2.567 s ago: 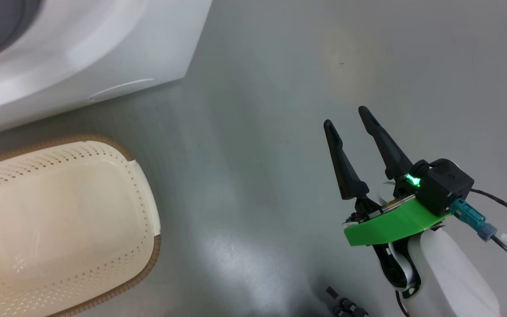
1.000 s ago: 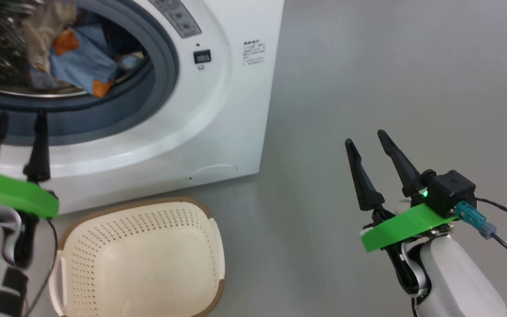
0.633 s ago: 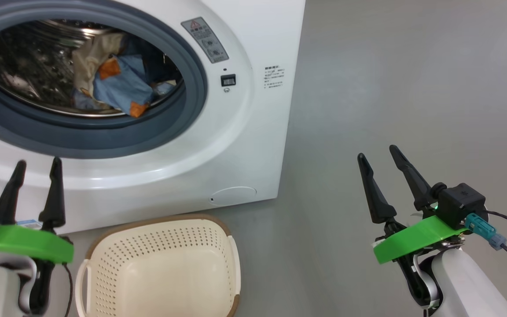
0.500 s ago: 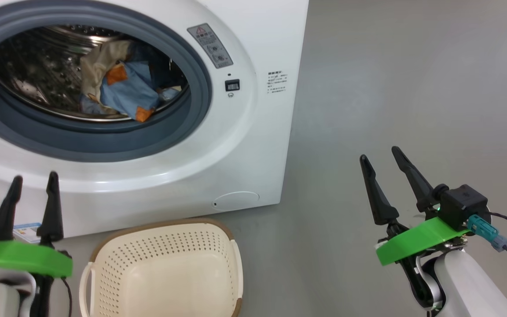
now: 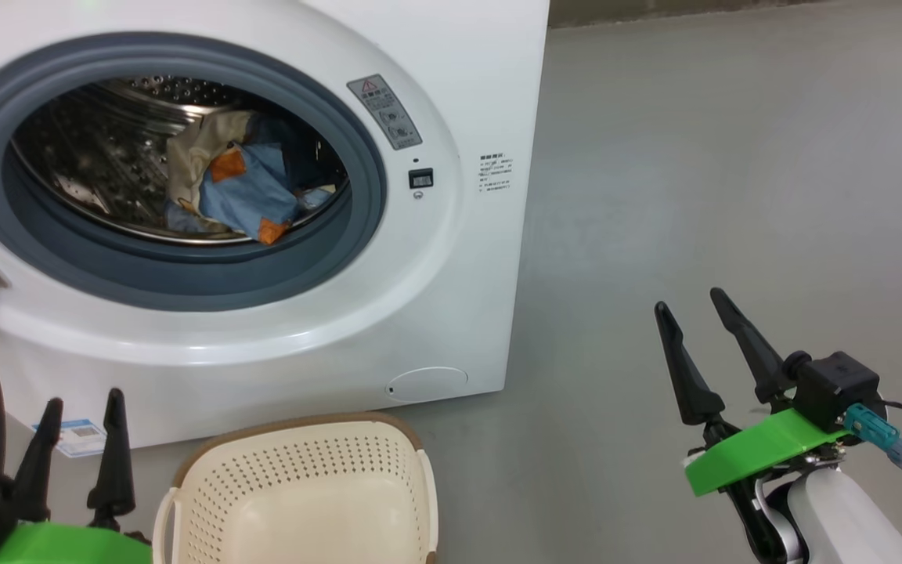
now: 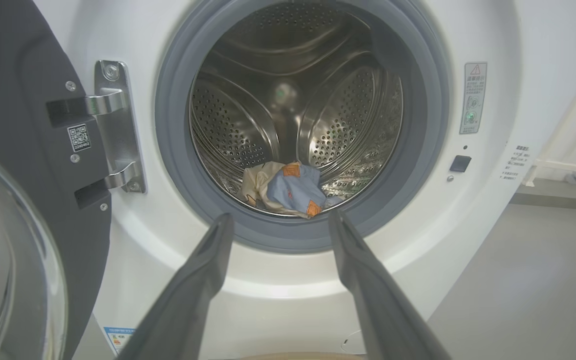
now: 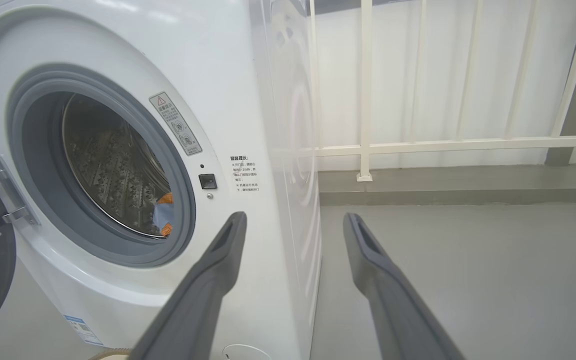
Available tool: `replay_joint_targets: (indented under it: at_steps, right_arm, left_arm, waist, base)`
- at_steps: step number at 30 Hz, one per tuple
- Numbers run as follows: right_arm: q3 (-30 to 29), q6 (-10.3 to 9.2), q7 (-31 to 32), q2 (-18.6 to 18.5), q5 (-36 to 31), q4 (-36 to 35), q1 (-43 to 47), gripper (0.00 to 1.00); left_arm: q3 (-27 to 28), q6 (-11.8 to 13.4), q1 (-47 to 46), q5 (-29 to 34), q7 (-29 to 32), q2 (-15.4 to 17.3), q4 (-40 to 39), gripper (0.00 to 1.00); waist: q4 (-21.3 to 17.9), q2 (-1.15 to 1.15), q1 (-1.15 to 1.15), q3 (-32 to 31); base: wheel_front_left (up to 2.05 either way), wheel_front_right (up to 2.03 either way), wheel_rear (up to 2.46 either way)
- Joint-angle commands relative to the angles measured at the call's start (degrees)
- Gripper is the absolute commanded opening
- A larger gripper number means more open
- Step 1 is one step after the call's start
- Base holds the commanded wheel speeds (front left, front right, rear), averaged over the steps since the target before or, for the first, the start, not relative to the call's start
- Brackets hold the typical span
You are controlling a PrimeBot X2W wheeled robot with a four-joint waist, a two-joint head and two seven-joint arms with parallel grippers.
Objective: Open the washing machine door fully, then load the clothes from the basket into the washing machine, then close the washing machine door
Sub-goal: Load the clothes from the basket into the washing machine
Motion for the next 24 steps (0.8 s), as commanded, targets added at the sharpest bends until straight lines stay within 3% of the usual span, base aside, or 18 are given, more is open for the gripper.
replay_joint_targets:
  at_steps: [1, 24]
  right_arm:
    - [1.11, 0.42, -0.47, -0.50, 0.47, -1.40, 0.08, 1.00]
    - [1.49, 0.42, -0.47, -1.04, 0.96, -1.37, 0.13, 1.00]
  left_arm:
    - [2.55, 0.09, -0.69, 0.29, -0.36, 1.45, -2.10, 1.00]
    - [2.92, -0.16, 1.17, 2.91, -0.36, -0.33, -4.31, 1.00]
  waist:
    - [0.03, 0.00, 0.00, -0.27]
    - [0.71, 0.00, 0.00, -0.19]
  base:
    - [0.00, 0.00, 0.00]
    - [0.00, 0.00, 0.00]
